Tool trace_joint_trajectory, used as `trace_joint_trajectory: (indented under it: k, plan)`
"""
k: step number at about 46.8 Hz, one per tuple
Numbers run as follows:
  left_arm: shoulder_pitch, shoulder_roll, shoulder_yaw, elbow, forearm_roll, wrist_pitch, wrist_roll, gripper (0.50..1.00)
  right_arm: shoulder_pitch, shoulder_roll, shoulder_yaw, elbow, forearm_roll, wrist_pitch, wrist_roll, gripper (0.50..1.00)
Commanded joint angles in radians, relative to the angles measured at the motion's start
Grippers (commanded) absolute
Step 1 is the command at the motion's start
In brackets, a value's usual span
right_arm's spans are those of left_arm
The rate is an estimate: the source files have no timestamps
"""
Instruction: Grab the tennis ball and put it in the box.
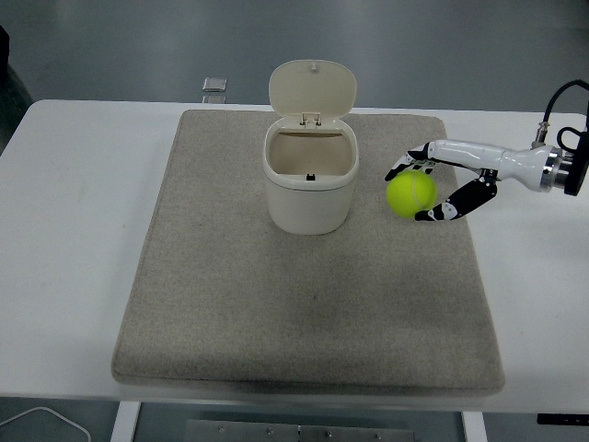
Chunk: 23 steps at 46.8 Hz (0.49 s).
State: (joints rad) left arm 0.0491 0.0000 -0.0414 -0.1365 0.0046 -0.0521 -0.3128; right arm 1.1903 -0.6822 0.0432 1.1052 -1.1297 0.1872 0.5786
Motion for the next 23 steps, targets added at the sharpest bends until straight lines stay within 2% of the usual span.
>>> trace_joint_trajectory:
  k: [1,8,19,23]
  plan:
    - [0.000,0.000,0.000,0.000,0.000,0.000,0.000,0.992,0.005,-0.007,0.050,-0.001,0.034,0.058,0.000,0.517]
    - [0.000,0.000,0.000,0.000,0.000,0.000,0.000,0.992,0.048,-0.013,0.093,0.002,0.067,0.124,-0.008,0.517]
    - [0.000,0.000,0.000,0.000,0.000,0.000,0.000,0.992,0.060,0.007,0.126,0.025,0.082,0.132,-0.031,0.517]
    - [0.000,0.000,0.000,0.000,0.000,0.000,0.000,0.990,0.061,0.039,0.127,0.031,0.109,0.127,-0.055,0.519]
